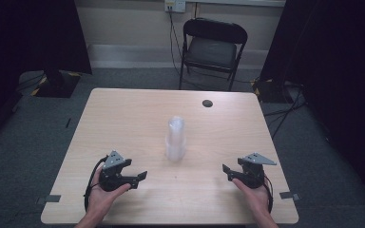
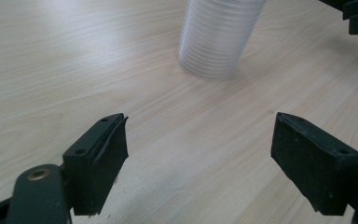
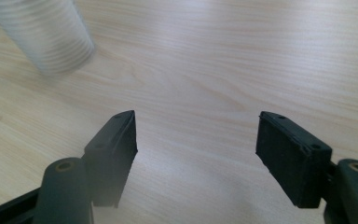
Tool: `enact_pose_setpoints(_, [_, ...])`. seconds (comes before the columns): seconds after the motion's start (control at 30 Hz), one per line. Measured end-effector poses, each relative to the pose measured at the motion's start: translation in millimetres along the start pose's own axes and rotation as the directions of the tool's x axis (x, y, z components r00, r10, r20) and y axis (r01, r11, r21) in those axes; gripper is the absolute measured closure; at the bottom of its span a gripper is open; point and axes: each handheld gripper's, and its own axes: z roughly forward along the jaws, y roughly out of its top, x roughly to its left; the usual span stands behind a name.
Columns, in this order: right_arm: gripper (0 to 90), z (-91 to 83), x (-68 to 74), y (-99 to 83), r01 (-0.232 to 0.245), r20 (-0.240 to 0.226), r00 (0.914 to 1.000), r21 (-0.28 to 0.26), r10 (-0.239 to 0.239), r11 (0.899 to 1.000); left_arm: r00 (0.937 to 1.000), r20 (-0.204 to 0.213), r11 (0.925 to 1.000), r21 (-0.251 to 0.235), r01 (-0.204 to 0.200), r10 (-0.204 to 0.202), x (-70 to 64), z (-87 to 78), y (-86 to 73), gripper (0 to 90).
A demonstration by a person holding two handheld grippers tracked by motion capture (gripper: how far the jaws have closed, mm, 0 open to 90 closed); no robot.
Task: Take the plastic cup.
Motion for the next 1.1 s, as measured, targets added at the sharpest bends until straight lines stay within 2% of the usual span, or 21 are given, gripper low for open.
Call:
enact_pose_setpoints(0.03, [29.0, -0.7, 0.2, 0.2, -0.003, 0.004, 1.0, -0.008, 0.003, 1.0, 1.0, 0.002, 0.9999, -0.007, 0.009, -0.009, 0.5, 0.2, 0.3, 18.2])
enact_pose_setpoints(0.13, [30.6, -0.6, 1.2, 0.3, -0.025, -0.021, 0.9995, -0.009, 0.025, 1.0, 0.9998, 0.0, 0.9998, -0.008, 0.018, -0.018, 0.8, 1.7, 4.1, 18.2])
enact_pose_setpoints(0.23, [31.5, -0.6, 3.6, 1.1, -0.012, -0.044, 0.999, -0.011, 0.011, 1.0, 0.9997, 0.004, 0.9996, -0.016, 0.023, -0.022, 0.4, 3.5, 6.6, 19.0])
enact_pose_setpoints(0.33, [31.5, -0.5, 7.8, 2.2, -0.007, -0.075, 0.9972, -0.013, 0.006, 1.0, 0.9999, 0.009, 0.9999, -0.007, 0.009, -0.008, -2.4, 8.1, 11.8, 19.7])
enact_pose_setpoints(0.47, [31.5, -1.3, 7.0, 1.8, -0.006, -0.078, 0.997, -0.012, 0.005, 1.0, 0.9998, 0.019, 1.0, -0.008, -0.003, 0.004, -8.0, 7.5, 15.1, 19.8])
enact_pose_setpoints(0.5, [31.5, -2.7, 6.0, 1.9, -0.014, -0.077, 0.9969, -0.014, 0.013, 1.0, 0.9996, 0.021, 0.9997, -0.016, -0.017, 0.017, -11.0, 6.3, 17.3, 19.8])
enact_pose_setpoints(0.53, [31.5, -3.2, 5.9, 2.2, -0.013, -0.078, 0.9969, -0.014, 0.012, 1.0, 0.9987, 0.018, 0.9987, -0.021, -0.047, 0.047, -15.3, 4.1, 21.2, 19.9])
enact_pose_setpoints(0.57, [31.5, -4.1, 5.9, 2.5, -0.012, -0.077, 0.997, -0.016, 0.011, 1.0, 0.9987, 0.018, 0.9987, -0.021, -0.047, 0.047, -15.3, 4.1, 21.2, 19.9])
enact_pose_setpoints(0.6, [31.5, -5.0, 6.2, 2.7, -0.012, -0.074, 0.9972, -0.018, 0.011, 1.0, 0.9976, 0.022, 0.9973, -0.033, -0.066, 0.066, -19.5, 1.9, 26.2, 19.8])
enact_pose_setpoints(0.77, [30.8, -6.1, 8.5, 0.8, 0.008, -0.068, 0.9977, -0.008, -0.008, 1.0, 0.9978, 0.039, 0.9974, -0.05, -0.052, 0.053, -25.1, -0.6, 36.1, 19.8])
enact_pose_setpoints(0.8, [30.8, -6.4, 8.2, 0.8, -0.001, -0.072, 0.9974, -0.006, 0.001, 1.0, 0.9956, 0.011, 0.9937, -0.064, -0.092, 0.093, -28.3, -2.8, 42.4, 19.9])
enact_pose_setpoints(0.83, [30.9, -6.6, 7.9, 1.3, -0.001, -0.073, 0.9974, -0.008, 0.0, 1.0, 0.9951, 0.015, 0.9918, -0.083, -0.097, 0.098, -28.9, -3.8, 45.3, 20.5])
enact_pose_setpoints(0.87, [30.8, -7.2, 7.4, 1.9, -0.002, -0.072, 0.9974, -0.009, 0.001, 1.0, 0.9959, 0.033, 0.9919, -0.099, -0.08, 0.084, -28.7, -4.0, 48.0, 23.0])
enact_pose_setpoints(0.9, [30.8, -7.5, 6.7, 2.5, -0.003, -0.068, 0.9977, -0.014, 0.002, 1.0, 0.9959, 0.033, 0.9919, -0.099, -0.08, 0.084, -28.7, -4.0, 48.0, 24.8])
enact_pose_setpoints(0.97, [30.9, -7.4, 5.3, 2.8, -0.009, -0.067, 0.9977, -0.018, 0.007, 1.0, 0.9958, 0.021, 0.9906, -0.106, -0.087, 0.09, -26.4, -0.9, 57.8, 23.9])
enact_pose_setpoints(1.1, [30.8, -6.7, 4.0, 3.1, -0.013, -0.068, 0.9976, -0.016, 0.012, 1.0, 0.9961, 0.024, 0.9906, -0.11, -0.081, 0.084, -25.4, 5.0, 67.7, 23.9])
